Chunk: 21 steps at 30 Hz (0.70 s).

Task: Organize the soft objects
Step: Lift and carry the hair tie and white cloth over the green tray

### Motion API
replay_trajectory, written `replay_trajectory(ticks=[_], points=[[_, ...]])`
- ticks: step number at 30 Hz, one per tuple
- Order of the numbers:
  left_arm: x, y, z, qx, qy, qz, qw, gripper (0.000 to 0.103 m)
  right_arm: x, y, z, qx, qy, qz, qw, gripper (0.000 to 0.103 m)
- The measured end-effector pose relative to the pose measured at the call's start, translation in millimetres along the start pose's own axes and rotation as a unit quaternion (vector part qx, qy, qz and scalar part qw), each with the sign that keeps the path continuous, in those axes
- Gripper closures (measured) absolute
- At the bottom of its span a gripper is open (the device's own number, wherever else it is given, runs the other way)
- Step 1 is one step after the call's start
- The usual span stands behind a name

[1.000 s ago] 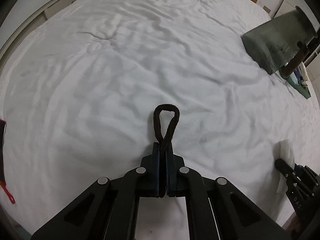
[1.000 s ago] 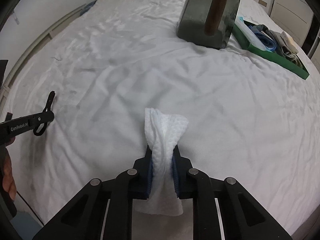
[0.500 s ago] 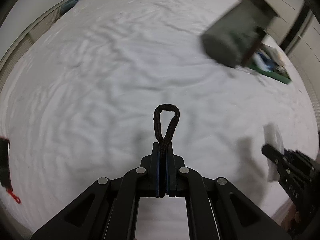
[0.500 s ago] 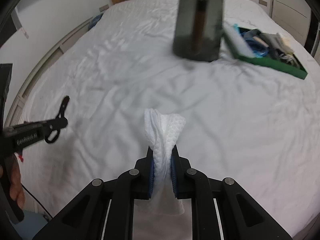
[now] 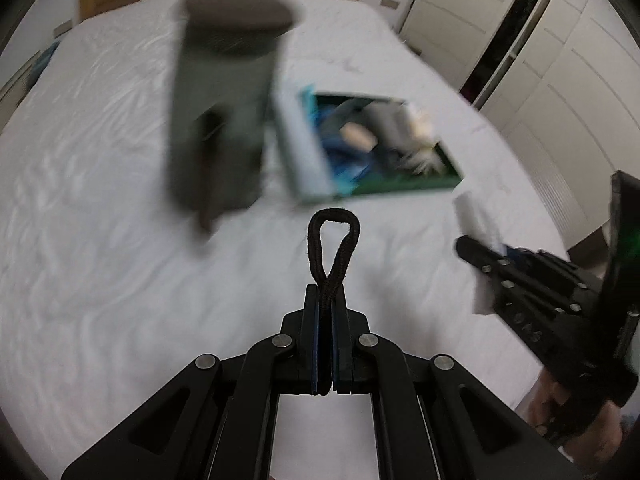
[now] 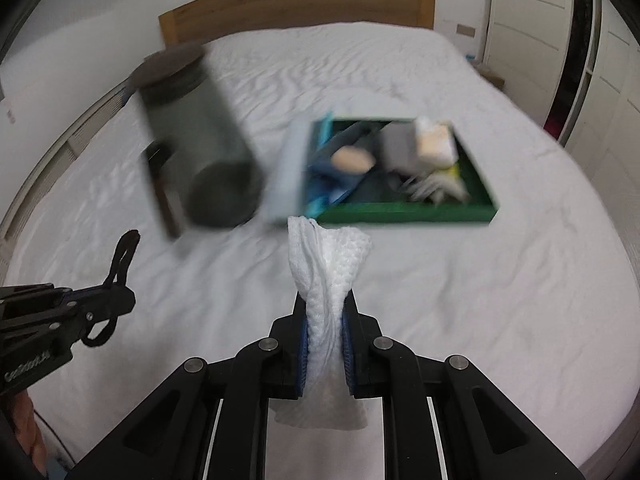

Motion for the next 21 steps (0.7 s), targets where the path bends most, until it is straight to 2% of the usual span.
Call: replay_trajectory(ticks=[2, 5, 10, 17, 21], points=[[-19.3, 28.8, 18.1, -0.009, -0.007, -0.001, 0.9999, 0.1, -17.0, 19.9, 12.5, -0.007, 0.003, -0.005, 1.0, 0.09], [-36.8, 68.4, 41.0, -0.031, 0.005, 0.0, 0.9995, 0.1, -36.5, 50.4, 33.9, -0.019, 0.005, -0.015, 1.0, 0.09], [-39.7, 123.6, 83.6, -0.053, 0.052, -0.005, 0.9972, 0.1, -62.0, 84.3, 77.1, -0.019, 0.013, -0.007, 1.0, 0.09], [-37.3, 160.0, 131.5, -0.063, 0.088, -0.009, 0.9941, 0.1, -70.4, 103.1, 129.7, -0.009, 0.027, -0.011, 1.0, 0.09], [-32.2, 161.7, 148.3, -0.059, 0.102, -0.003, 0.993, 0.1, -76.7, 112.3, 162.8, -0.001, 0.029, -0.004, 1.0, 0.09]])
Point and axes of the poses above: each gripper's, at about its wrist camera, not at the fingertips, and z roughly the way its jaws point, x to its left, y to its top, the point moved 8 cm from there along z, roughly the way its jaws point, and after that the axes turned 4 degrees about -x, right-handed, at the moved point
